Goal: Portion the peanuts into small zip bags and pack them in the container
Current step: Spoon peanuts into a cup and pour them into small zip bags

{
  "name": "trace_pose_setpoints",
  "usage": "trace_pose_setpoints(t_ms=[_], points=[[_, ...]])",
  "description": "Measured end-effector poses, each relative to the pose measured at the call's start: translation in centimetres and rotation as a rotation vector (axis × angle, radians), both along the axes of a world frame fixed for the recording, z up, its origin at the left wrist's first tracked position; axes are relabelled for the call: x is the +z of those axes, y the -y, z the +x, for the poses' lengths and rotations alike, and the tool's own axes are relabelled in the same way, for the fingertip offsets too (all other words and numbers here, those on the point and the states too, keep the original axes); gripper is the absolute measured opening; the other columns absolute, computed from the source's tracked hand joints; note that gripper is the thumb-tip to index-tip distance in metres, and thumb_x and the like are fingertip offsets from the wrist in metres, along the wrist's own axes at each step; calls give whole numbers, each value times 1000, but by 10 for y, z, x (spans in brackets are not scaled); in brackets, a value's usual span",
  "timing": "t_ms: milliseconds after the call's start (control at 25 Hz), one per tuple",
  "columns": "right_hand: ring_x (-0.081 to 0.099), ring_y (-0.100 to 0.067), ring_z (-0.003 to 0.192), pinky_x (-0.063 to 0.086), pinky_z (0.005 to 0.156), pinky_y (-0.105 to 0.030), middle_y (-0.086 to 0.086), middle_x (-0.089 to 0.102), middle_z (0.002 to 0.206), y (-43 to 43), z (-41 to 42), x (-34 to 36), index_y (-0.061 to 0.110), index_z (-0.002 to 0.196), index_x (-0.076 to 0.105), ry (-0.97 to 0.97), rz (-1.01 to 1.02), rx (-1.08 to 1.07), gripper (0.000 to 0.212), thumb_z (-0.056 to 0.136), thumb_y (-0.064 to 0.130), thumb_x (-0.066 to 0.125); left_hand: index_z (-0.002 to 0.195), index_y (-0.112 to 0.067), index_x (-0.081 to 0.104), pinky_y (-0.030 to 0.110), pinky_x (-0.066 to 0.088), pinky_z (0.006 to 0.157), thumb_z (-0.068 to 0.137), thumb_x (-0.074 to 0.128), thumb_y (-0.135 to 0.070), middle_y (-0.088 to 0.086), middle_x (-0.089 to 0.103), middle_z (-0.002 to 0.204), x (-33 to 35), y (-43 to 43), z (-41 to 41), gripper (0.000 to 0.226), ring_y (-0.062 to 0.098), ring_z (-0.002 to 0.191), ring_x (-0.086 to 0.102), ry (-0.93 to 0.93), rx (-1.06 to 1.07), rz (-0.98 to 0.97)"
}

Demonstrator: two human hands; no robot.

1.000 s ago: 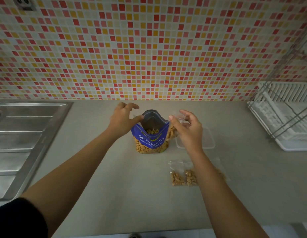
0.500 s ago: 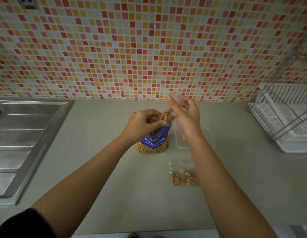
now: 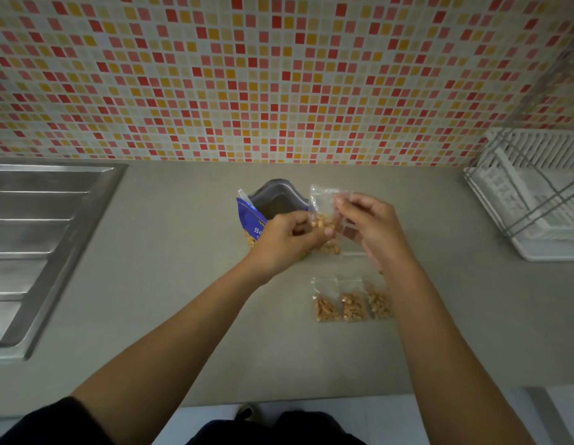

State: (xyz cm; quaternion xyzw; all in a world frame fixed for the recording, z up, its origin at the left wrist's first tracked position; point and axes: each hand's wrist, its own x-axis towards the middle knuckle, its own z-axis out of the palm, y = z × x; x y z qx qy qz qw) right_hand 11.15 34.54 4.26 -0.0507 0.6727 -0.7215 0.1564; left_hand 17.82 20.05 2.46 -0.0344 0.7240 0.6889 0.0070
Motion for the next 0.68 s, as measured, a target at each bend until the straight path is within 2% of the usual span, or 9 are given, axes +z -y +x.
trace_pose_setpoints(t_ms=[80, 160, 240, 320, 400, 480, 560, 680], points=[[66, -10, 69, 57, 67, -24, 1, 67, 74, -9, 7, -35, 15, 87, 69, 110, 74, -35, 6, 86, 14, 63, 91, -14, 69, 27, 52, 84, 85, 66, -16, 6, 72, 87, -32, -7, 10, 7, 15, 83, 67, 103, -22, 32], [60, -5, 59, 51, 58, -15, 1, 64, 68, -12, 15, -74, 9, 90, 70, 141, 228, -35, 9, 85, 13, 65, 86, -10, 68, 32, 51, 81, 80, 69, -18, 4, 67, 81, -69, -9, 22, 9, 15, 78, 61, 247, -40, 23], [58, -1, 52, 47, 55, -12, 2, 64, 68, -9, 20, -109, 2, 95, 71, 90, 418, -29, 20, 81, 16, 70, 82, -6, 67, 36, 48, 75, 71, 68, -28, 2, 61, 70, -102, -7, 32, 24, 15, 69, 55, 378, 28, -104], [61, -3, 58, 44, 59, -15, 2, 66, 71, -2, 23, -132, 7, 91, 72, -41, 637, -16, 18, 79, 20, 72, 88, -6, 67, 36, 52, 73, 74, 71, -23, 2, 61, 67, -125, -5, 39, 23, 16, 62, 57, 457, 156, -189], [66, -14, 72, 43, 66, -20, -2, 71, 78, 7, 23, -146, 10, 86, 73, -156, 779, 0, 15, 78, 21, 72, 96, -7, 66, 33, 54, 74, 79, 71, -18, 7, 67, 74, -137, -6, 43, 21, 21, 66, 63, 473, 249, -263], [69, -22, 79, 49, 72, -25, -8, 74, 83, 13, 23, -158, 10, 84, 74, -221, 856, 27, 12, 78, 20, 70, 97, -8, 64, 31, 53, 74, 80, 70, -19, 12, 71, 84, -144, -10, 44, 21, 26, 76, 67, 451, 265, -363], [69, -25, 81, 53, 76, -31, -9, 74, 83, 16, 22, -166, 12, 82, 74, -258, 930, 62, 10, 78, 19, 68, 96, -8, 64, 28, 49, 71, 80, 67, -19, 13, 72, 88, -151, -12, 43, 19, 27, 82, 66, 437, 253, -479], [68, -26, 82, 51, 75, -30, -10, 74, 84, 14, 20, -171, 10, 84, 73, -306, 968, 92, 13, 77, 20, 69, 101, -9, 62, 30, 47, 75, 82, 63, -25, 13, 71, 92, -156, -16, 42, 25, 31, 91, 64, 411, 208, -664]])
